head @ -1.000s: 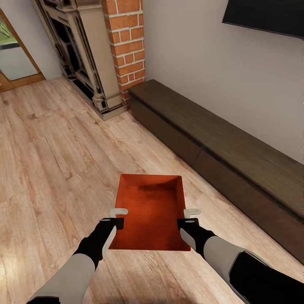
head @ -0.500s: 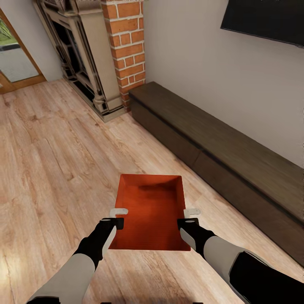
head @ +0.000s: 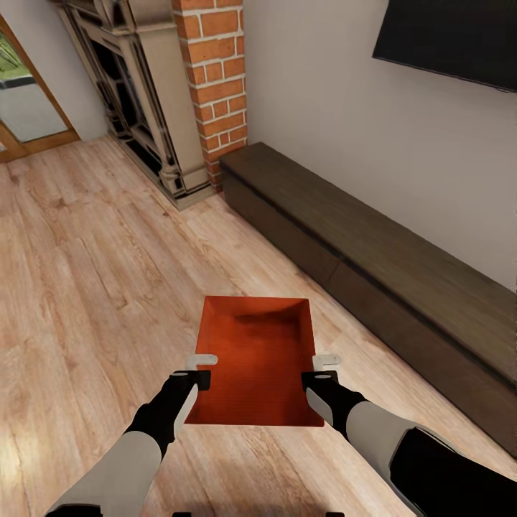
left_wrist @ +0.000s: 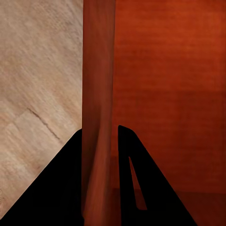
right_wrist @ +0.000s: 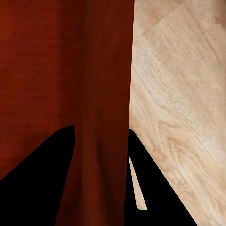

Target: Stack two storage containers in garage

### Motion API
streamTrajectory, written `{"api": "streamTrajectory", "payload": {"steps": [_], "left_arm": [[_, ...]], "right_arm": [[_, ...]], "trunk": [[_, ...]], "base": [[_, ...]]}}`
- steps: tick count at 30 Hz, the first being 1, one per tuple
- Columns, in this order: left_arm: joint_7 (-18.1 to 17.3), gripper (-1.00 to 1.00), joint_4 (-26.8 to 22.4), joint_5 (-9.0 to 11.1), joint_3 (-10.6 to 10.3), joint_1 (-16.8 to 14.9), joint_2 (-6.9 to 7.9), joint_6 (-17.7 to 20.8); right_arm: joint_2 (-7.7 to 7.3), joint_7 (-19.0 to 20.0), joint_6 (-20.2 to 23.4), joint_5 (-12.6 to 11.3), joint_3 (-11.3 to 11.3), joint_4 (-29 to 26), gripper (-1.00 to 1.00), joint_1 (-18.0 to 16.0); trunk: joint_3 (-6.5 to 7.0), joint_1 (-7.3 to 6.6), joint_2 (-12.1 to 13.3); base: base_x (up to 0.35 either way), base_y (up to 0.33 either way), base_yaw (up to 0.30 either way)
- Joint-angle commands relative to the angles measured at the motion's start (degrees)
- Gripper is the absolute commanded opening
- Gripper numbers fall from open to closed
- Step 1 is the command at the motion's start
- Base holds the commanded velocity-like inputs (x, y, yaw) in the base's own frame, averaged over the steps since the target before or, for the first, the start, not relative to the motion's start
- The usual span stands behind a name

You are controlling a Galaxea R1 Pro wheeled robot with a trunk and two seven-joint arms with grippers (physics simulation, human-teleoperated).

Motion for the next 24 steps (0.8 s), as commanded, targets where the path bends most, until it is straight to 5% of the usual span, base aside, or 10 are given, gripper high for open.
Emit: {"api": "streamTrajectory", "payload": {"steps": [1, 24], "left_arm": [[-0.27, -1.00, -0.04, 0.99, 0.05, -0.02, -0.11, 0.14], [-0.27, -1.00, -0.06, 0.99, 0.02, -0.02, -0.11, 0.14]], "right_arm": [[0.06, 0.24, 0.35, -0.82, 1.71, -1.00, -1.00, -0.01], [0.06, 0.25, 0.35, -0.81, 1.78, -1.00, -1.00, -0.01]], "trunk": [[0.15, -0.23, 0.40], [4.28, -5.28, 9.62]], "base": [[0.000, 0.000, 0.000], [0.000, 0.000, 0.000]]}}
